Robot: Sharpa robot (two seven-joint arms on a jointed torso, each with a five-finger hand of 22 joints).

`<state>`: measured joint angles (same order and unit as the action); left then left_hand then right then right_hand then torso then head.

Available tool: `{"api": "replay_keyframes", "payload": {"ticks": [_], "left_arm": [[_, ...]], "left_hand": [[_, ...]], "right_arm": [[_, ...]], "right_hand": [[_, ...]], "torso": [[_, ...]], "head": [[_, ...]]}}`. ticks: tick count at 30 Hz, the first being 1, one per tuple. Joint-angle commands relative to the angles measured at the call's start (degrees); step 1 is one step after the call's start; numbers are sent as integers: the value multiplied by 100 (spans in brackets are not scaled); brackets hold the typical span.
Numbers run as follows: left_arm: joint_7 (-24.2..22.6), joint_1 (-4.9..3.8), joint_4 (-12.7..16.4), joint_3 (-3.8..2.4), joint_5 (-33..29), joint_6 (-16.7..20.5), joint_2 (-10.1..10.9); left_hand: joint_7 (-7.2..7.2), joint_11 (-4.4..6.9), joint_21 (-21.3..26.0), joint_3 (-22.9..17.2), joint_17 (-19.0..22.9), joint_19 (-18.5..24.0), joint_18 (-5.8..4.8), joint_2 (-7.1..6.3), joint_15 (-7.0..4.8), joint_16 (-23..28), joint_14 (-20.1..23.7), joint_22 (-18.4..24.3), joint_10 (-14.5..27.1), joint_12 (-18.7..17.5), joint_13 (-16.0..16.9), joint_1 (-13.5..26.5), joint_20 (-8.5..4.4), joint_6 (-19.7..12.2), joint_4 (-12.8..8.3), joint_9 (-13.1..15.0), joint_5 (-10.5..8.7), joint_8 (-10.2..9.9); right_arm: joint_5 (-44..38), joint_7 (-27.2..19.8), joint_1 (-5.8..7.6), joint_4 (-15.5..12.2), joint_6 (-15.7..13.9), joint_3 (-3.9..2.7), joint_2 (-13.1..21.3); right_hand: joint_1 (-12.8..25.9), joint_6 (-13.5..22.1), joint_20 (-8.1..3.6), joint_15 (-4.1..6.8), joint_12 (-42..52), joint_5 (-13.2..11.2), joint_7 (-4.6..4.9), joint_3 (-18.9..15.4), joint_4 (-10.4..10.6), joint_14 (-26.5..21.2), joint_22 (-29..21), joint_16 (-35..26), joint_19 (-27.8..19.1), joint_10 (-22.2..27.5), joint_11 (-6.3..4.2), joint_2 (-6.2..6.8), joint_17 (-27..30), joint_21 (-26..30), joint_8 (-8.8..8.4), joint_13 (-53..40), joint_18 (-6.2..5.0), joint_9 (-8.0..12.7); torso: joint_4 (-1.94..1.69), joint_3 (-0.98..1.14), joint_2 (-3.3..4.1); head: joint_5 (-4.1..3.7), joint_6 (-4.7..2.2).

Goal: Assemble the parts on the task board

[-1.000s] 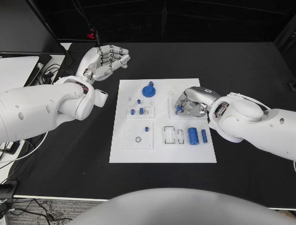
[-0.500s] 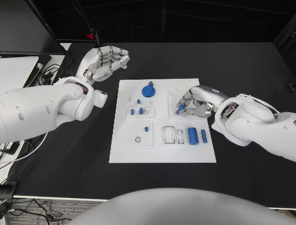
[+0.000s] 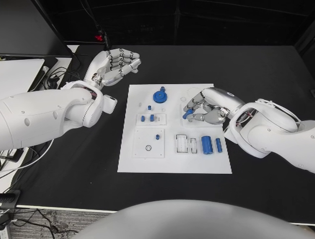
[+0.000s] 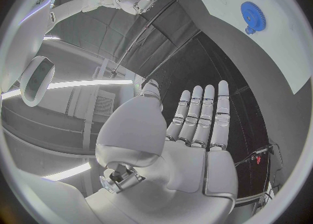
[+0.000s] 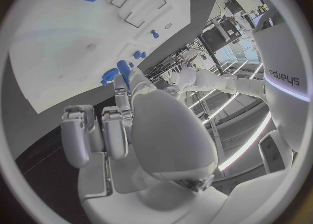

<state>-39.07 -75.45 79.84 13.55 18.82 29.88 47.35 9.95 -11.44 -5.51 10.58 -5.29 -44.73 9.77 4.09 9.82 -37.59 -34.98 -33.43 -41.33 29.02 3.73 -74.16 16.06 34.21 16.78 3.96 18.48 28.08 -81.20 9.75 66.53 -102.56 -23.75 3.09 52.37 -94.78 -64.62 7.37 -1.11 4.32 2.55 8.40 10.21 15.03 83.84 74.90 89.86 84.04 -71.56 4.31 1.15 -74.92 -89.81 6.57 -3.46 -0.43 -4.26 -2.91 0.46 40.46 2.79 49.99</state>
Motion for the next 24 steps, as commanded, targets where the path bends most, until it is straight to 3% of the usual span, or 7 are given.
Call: {"api": "replay_keyframes", "payload": {"ticks": [1, 9, 12, 15, 20, 24], "left_arm": [[-62, -7, -5, -5, -21, -38, -16], [-61, -6, -45, -5, -21, -33, -68], [-62, -6, -59, -5, -21, -43, -101], [-59, -6, -63, -5, -21, -45, -110], [-45, -6, -70, -5, -21, -37, -109], [-44, -6, -75, -5, -21, -40, -119]], "left_hand": [[370, 38, -28, -30, 7, -38, 66, -5, 1, -27, -41, 6, 1, 27, -8, -46, -4, 14, -11, -6, 39, 23], [370, 38, -28, -30, 7, -38, 66, -5, 1, -27, -41, 6, 1, 27, -8, -46, -4, 14, -11, -6, 39, 23], [368, 39, -33, -30, 14, -47, 65, 4, 0, -32, -41, 9, 0, 29, -9, -60, -5, 16, -12, -7, 46, 24], [368, 39, -33, -30, 14, -47, 65, 4, 0, -32, -41, 9, 0, 29, -9, -60, -5, 16, -12, -7, 46, 24], [368, 39, -34, -30, 15, -49, 65, 6, 0, -33, -41, 10, 0, 29, -9, -63, -6, 16, -12, -7, 47, 25], [368, 39, -34, -30, 15, -49, 65, 6, 0, -33, -41, 10, 0, 29, -9, -63, -6, 16, -12, -7, 47, 25]], "right_arm": [[62, -228, 16, -71, -132, -4, -89], [-145, -261, 20, -64, 240, -6, -551], [-332, -264, 20, -27, 427, -7, -746], [-481, -266, 20, 27, 540, -6, -901], [-615, -276, 17, 125, 739, -5, -1106], [-651, -249, 13, 176, 931, -4, -1188]], "right_hand": [[10, -146, -54, 40, -39, 35, -95, -8, 32, 616, 1510, 14, 596, -42, -1, 4, -1508, -19, 16, 1, 43, -57], [5, -147, -55, 40, -43, 36, -96, -2, 30, 616, 1510, 14, 596, -41, -3, 2, -1508, -19, 15, 1, 43, -57], [5, -147, -55, 40, -43, 36, -96, -2, 30, 616, 1510, 14, 596, -41, -3, 2, -1508, -19, 15, 1, 43, -57], [4, -148, -55, 41, -44, 36, -96, -1, 31, 616, 1510, 14, 596, -41, -3, 1, -1508, -19, 14, 1, 43, -57], [2, -150, -56, 41, -48, 37, -96, 1, 30, 616, 1510, 14, 596, -39, -2, 1, -1508, -19, 14, 1, 43, -57], [-1, -150, -56, 41, -50, 38, -97, 1, 28, 616, 1510, 14, 596, -37, -2, 4, -1508, -19, 13, 2, 43, -57]], "torso": [[-5, -6, -2], [2, -12, -12], [-21, -6, -14], [-18, -8, -19], [-1, -11, -3], [-15, -7, -6]], "head": [[59, 1], [291, 1], [319, 1], [359, 1], [497, 1], [571, 1]]}}
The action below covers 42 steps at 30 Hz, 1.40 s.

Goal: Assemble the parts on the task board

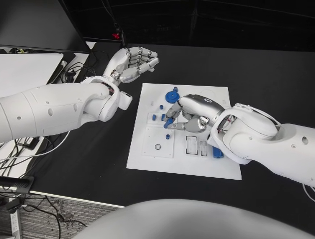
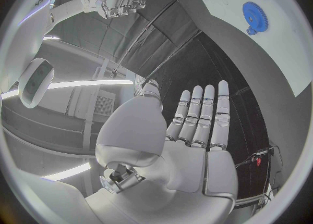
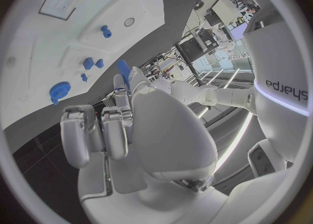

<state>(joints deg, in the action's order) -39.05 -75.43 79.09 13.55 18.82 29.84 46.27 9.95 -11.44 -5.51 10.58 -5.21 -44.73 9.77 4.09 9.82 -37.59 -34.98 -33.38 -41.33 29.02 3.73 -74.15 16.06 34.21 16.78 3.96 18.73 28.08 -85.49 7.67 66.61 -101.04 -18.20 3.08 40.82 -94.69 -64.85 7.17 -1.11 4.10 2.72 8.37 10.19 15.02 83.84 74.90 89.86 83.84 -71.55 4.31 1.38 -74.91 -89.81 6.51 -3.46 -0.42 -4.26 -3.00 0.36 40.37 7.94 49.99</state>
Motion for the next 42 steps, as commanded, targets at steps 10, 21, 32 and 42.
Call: {"api": "replay_keyframes", "payload": {"ticks": [10, 21, 32, 42], "left_arm": [[-45, -8, -3, -5, -21, -40, -17], [-52, -8, 10, -5, -21, -28, -3], [-50, -7, 3, -5, -21, -31, -7], [-51, -7, 4, -5, -21, -33, -7]], "left_hand": [[368, 39, -35, -30, 7, -50, 65, 7, -1, -33, -41, 5, 0, 30, -9, -64, -6, 16, -12, -7, 23, 25], [367, 40, -37, -29, 11, -54, 65, 11, -1, -36, -40, 7, 1, 31, -9, -70, -7, 19, -11, -7, 26, 27], [367, 40, -37, -29, 11, -54, 65, 11, -1, -36, -40, 7, 1, 31, -9, -70, -7, 19, -11, -7, 26, 27], [367, 40, -37, -29, 11, -54, 65, 11, -1, -36, -40, 7, 1, 31, -9, -70, -7, 19, -11, -7, 26, 27]], "right_arm": [[-420, -88, -67, 171, 771, 3, -258], [-529, -178, -113, 255, 877, 6, -387], [-645, -201, -140, 311, 1021, 7, -534], [-780, -118, -207, 382, 1270, 8, -618]], "right_hand": [[-11, -130, -38, 41, -36, 38, -91, 9, 26, 616, 1510, 14, 616, -34, 0, -15, -1509, -19, 15, 1, 42, -56], [-20, -127, -38, 40, -42, 48, -89, 23, 23, 616, 1510, 14, 616, -29, 1, -26, -1509, -19, 10, 1, 42, -54], [-30, -122, -38, 39, -47, 54, -86, 34, 16, 616, 1510, 14, 616, -22, 3, -29, -1509, -19, 3, 2, 42, -52], [-41, -114, -38, 38, -52, 56, -81, 43, 6, 616, 1510, 14, 616, -11, 6, -27, -1509, -19, -5, 3, 42, -49]], "torso": [[-1, 6, 2], [-5, 1, -3], [-1, 2, 2], [8, -1, -3]], "head": [[89, 1], [59, 1], [42, 1], [34, 1]]}}
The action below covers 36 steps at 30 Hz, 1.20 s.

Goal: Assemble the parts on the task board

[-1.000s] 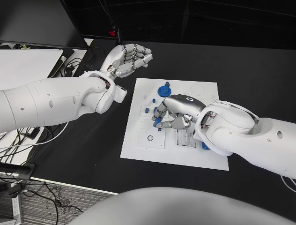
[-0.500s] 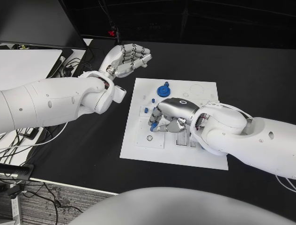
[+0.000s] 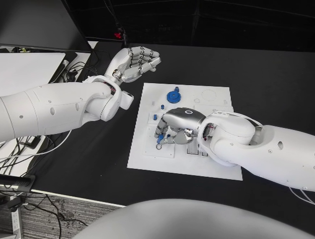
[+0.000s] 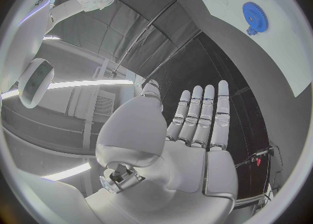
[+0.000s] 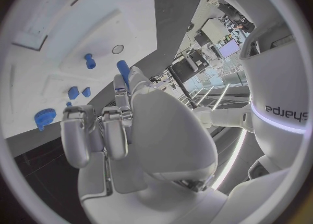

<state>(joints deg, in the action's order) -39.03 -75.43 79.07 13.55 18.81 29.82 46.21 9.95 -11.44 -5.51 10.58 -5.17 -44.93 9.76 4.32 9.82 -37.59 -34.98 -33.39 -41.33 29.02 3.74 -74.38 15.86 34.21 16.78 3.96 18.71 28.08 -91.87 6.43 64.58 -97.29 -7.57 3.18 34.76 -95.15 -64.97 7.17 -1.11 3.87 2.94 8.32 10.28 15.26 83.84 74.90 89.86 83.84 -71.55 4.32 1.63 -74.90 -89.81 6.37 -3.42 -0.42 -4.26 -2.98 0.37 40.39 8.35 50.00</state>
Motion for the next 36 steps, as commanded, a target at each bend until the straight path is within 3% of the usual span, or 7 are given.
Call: {"api": "replay_keyframes", "payload": {"ticks": [1, 6, 14, 16, 21, 26, 36], "left_arm": [[-54, -7, 5, -5, -20, -31, -1], [-54, -7, 3, -5, -20, -33, -6], [-54, -6, 7, -5, -21, -33, -5], [-56, -5, 7, -5, -21, -34, -6], [-50, -5, 8, -5, -21, -31, 9], [-51, -5, 9, -5, -21, -34, 7], [-48, -5, 10, -5, -21, -30, 13]], "left_hand": [[367, 40, -37, -29, 7, -34, 65, -12, -1, -36, -40, 8, 0, 31, -9, -47, 14, 19, -11, -7, 27, 27], [367, 40, -37, -29, 7, -34, 65, -12, -1, -36, -40, 8, 0, 31, -9, -47, 14, 19, -11, -7, 27, 27], [365, 42, -41, -27, 14, -42, 64, -5, -2, -42, -41, 12, 1, 33, -10, -61, 12, 28, -11, -5, 33, 32], [365, 42, -41, -27, 14, -42, 64, -5, -2, -42, -41, 12, 1, 33, -10, -61, 12, 28, -11, -5, 33, 32], [365, 42, -41, -27, 14, -42, 64, -5, -2, -42, -41, 12, 1, 33, -10, -61, 12, 28, -11, -5, 33, 32], [365, 42, -41, -27, 14, -42, 64, -5, -2, -42, -41, 12, 1, 33, -10, -61, 12, 28, -11, -5, 33, 32], [365, 42, -41, -27, 14, -42, 64, -5, -2, -42, -41, 12, 1, 33, -10, -61, 12, 28, -11, -5, 33, 32]], "right_arm": [[-147, 9, -12, 12, 225, -3, -18], [-159, 24, -51, 37, 298, -2, -53], [-188, 36, -125, 121, 331, -2, -126], [-197, 45, -135, 139, 320, -2, -130], [-276, 93, -149, 181, 248, -2, -154], [-319, 116, -157, 197, 226, -2, -168], [-359, 96, -173, 234, 158, -2, -204]], "right_hand": [[5, -103, -38, 38, -29, 33, -75, 35, -17, 616, 1510, 14, 616, -11, 6, -52, -1510, -19, 9, -1, 42, -49], [6, -101, -38, 37, -30, 32, -73, 35, -18, 616, 1510, 14, 616, -9, 8, -50, -1510, -19, 8, -1, 42, -48], [12, -91, -36, 33, -33, 27, -65, 35, -15, 616, 1510, 14, 616, 3, 15, -44, -1510, -19, -1, -1, 42, -45], [18, -87, -35, 31, -34, 23, -61, 35, -12, 616, 1510, 14, 616, 9, 19, -42, -1510, -19, -6, -1, 42, -43], [20, -85, -35, 29, -35, 22, -60, 35, -11, 616, 1510, 14, 616, 12, 20, -42, -1510, -19, -8, -1, 42, -43], [21, -84, -34, 29, -34, 23, -60, 36, -10, 616, 1510, 14, 616, 12, 20, -43, -1510, -19, -9, -1, 42, -42], [21, -82, -34, 27, -34, 24, -59, 39, -10, 616, 1510, 14, 616, 16, 21, -45, -1510, -19, -11, -1, 42, -41]], "torso": [[2, -1, -3], [-5, 6, 0], [9, -2, -4], [0, -2, -2], [17, -6, -1], [-9, 5, 3], [3, 2, 3]], "head": [[-11, 0], [-12, 0], [-8, 0], [-19, 0], [-19, 0], [-33, 0], [-15, 0]]}}
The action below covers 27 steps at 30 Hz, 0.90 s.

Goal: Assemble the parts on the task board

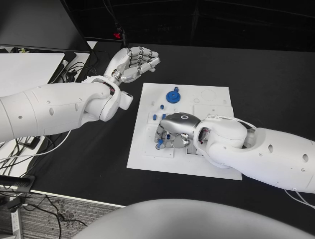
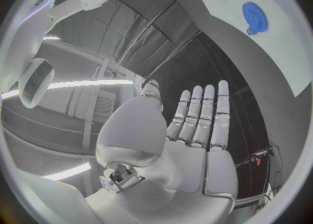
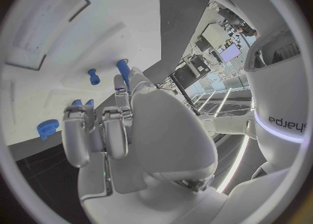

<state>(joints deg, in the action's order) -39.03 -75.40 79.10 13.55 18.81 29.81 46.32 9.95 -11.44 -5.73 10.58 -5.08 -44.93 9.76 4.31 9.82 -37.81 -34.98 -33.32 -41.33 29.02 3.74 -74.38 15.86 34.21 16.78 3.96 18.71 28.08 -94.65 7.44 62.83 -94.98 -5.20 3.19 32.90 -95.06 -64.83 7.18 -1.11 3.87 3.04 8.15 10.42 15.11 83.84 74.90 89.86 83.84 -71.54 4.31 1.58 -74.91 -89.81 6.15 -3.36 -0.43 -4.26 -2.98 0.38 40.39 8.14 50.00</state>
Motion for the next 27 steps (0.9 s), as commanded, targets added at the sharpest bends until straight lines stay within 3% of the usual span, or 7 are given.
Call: {"api": "replay_keyframes", "payload": {"ticks": [1, 14, 27], "left_arm": [[-47, -8, 7, -5, -21, -31, 2], [-46, -8, 3, -5, -21, -32, -3], [-44, -8, 3, -5, -21, -34, -5]], "left_hand": [[365, 41, -20, -27, 5, -42, 64, -5, -2, -20, -41, 5, 1, 33, -10, -61, 12, 28, -11, -6, 33, 32], [365, 41, -20, -27, 5, -42, 64, -5, -2, -20, -41, 5, 1, 33, -10, -61, 12, 28, -11, -6, 33, 32], [365, 41, -20, -27, 5, -42, 64, -5, -2, -20, -41, 5, 1, 33, -10, -61, 12, 28, -11, -6, 33, 32]], "right_arm": [[-83, -6, -1, 11, -77, -2, -28], [-86, -11, -26, 65, -13, -2, -79], [-182, 180, -46, 93, 260, -1, -117]], "right_hand": [[12, -95, -34, 27, -34, 14, -42, 26, 5, 616, 1510, 14, 616, 16, 21, -40, -1509, -19, 10, -7, 43, -41], [13, -92, -33, 26, -34, 14, -40, 27, 6, 616, 1510, 14, 616, 19, 23, -40, -1509, -19, 7, -7, 43, -40], [13, -76, -29, 21, -37, 17, -33, 36, 4, 616, 1510, 14, 616, 38, 29, -42, -1509, -19, -6, -6, 43, -35]], "torso": [[-1, 2, 1], [0, 0, -3], [3, 0, 0]], "head": [[2, 0], [1, 0], [-3, 0]]}}
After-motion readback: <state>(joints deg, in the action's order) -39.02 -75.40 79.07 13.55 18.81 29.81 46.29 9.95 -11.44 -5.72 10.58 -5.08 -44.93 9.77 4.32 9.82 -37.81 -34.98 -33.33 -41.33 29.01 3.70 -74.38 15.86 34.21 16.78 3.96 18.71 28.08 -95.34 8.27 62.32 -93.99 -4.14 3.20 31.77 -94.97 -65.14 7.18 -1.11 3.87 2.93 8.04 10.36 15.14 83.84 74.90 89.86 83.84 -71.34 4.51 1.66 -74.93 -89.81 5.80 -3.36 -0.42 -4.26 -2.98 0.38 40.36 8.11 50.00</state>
